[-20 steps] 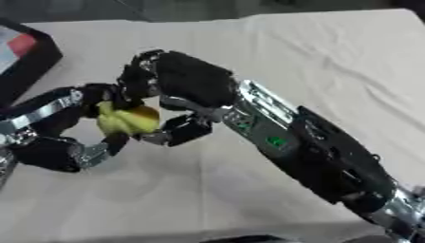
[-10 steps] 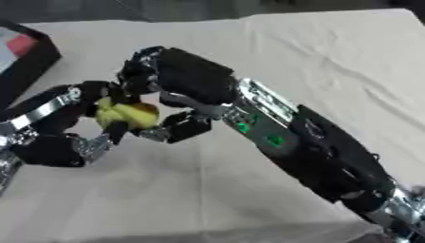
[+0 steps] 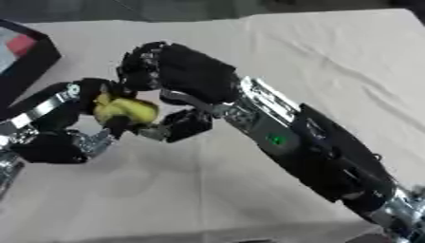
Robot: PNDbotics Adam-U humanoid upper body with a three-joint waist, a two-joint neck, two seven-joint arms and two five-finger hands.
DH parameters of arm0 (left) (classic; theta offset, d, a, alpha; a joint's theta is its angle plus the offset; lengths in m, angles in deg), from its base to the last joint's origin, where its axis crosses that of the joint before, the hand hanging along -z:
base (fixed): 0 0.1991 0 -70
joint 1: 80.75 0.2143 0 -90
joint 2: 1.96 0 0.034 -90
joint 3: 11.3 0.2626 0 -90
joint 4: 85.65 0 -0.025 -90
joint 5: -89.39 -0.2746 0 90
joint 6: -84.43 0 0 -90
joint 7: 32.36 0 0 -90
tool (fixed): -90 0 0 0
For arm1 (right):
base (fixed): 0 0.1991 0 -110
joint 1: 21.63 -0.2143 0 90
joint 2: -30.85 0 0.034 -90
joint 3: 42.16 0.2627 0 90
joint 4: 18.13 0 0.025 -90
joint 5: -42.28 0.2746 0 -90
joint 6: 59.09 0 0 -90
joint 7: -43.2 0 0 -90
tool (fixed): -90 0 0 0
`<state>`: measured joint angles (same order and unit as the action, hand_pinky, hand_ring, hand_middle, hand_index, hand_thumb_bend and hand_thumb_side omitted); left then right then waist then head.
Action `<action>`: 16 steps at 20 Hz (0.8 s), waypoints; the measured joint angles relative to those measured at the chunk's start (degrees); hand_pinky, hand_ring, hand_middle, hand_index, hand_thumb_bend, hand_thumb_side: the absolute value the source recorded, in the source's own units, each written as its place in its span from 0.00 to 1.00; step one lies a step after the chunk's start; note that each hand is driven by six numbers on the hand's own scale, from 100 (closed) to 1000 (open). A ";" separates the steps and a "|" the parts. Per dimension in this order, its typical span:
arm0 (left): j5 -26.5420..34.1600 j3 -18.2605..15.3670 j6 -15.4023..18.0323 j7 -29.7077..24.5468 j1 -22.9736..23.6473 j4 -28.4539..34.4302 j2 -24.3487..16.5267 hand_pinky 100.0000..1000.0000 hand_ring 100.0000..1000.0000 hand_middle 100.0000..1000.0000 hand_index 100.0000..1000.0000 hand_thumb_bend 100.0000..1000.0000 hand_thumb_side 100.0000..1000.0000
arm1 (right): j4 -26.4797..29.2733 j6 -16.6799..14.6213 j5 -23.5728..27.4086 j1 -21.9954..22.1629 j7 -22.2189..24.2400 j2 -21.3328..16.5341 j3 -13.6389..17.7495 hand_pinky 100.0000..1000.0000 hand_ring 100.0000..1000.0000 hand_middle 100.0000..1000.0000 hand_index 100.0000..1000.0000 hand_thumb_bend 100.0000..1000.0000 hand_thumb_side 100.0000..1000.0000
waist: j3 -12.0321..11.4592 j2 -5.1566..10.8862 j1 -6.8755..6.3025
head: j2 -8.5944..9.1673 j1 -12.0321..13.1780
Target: Pick up the objects with one hand, pass them to the other hand, and then place them into the box on the other side of the table.
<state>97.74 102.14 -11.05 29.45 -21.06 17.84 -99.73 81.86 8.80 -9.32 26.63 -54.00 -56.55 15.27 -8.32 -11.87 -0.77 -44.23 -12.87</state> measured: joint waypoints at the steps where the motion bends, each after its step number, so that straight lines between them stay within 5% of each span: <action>1: 0.35 0.08 -0.19 -0.04 -0.04 -0.05 -0.22 0.43 0.91 0.60 0.41 0.00 0.30 | 0.16 0.52 -1.07 0.29 -2.01 0.00 -0.14 0.60 0.61 0.74 0.86 0.54 0.00 | 0.06 0.00 -0.09 | 0.00 0.09; 8: 1.97 -0.14 -1.14 1.51 0.13 -0.53 -0.54 0.43 0.91 0.60 0.41 0.00 0.29 | 0.28 4.86 -6.44 1.88 -14.72 -0.04 -0.80 0.67 0.69 0.80 0.88 0.47 0.00 | 0.26 0.01 -0.29 | -0.01 0.47; 16: -1.02 -2.48 -2.00 7.21 4.23 -4.71 -3.36 0.42 0.90 0.60 0.41 0.00 0.25 | 3.75 8.20 -7.64 1.92 -19.68 -0.81 3.65 0.72 0.73 0.81 0.90 0.40 0.00 | 0.45 0.13 -0.62 | -0.02 4.15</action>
<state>96.71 99.66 -13.05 36.66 -16.83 13.13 -103.09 85.61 16.99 -16.96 28.54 -73.67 -57.36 18.92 -7.87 -11.74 -1.39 -44.25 -8.72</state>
